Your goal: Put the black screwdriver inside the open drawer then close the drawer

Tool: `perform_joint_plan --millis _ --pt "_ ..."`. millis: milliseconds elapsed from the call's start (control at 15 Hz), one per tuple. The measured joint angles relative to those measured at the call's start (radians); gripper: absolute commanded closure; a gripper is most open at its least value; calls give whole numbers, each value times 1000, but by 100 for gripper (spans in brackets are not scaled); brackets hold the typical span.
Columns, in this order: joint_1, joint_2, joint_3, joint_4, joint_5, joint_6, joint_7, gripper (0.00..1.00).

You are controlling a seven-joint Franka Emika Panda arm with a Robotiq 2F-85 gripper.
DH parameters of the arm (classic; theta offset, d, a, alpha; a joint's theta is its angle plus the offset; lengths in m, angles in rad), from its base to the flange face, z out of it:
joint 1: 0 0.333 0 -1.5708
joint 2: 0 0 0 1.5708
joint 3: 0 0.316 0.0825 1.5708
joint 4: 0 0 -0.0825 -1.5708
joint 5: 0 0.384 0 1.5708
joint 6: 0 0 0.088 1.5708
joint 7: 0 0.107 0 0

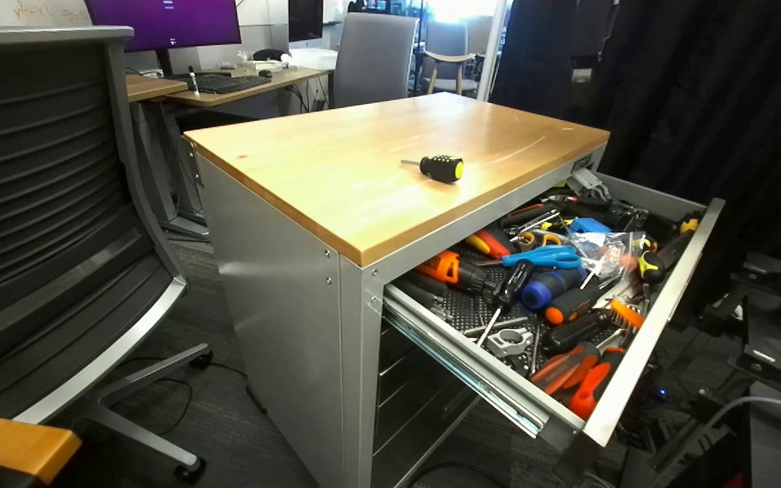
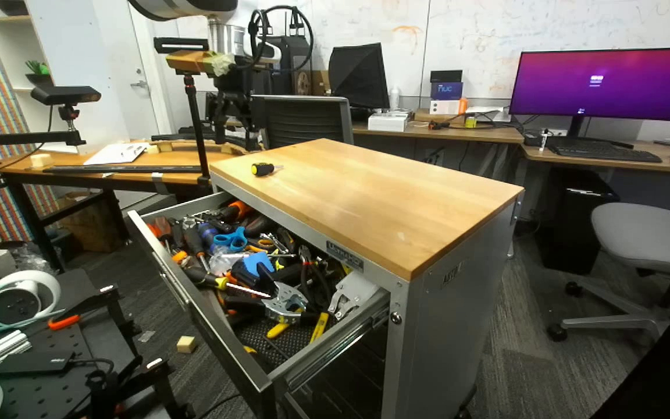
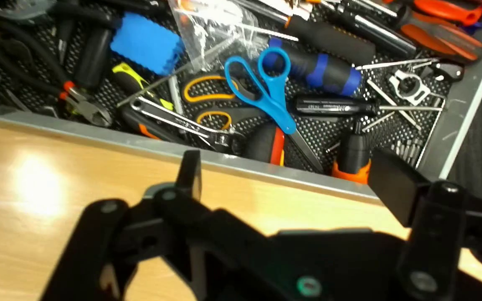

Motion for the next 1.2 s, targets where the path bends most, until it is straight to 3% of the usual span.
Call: perform_joint_plan --millis 467,867,933,1000,1200 --pt "26 223 5 151 14 167 -2 0" --pt "56 366 29 265 16 182 -3 0" --pt "59 382 32 280 16 182 -3 25" --pt "63 396 33 294 16 186 -2 26" --pt "82 420 25 305 -31 248 24 49"
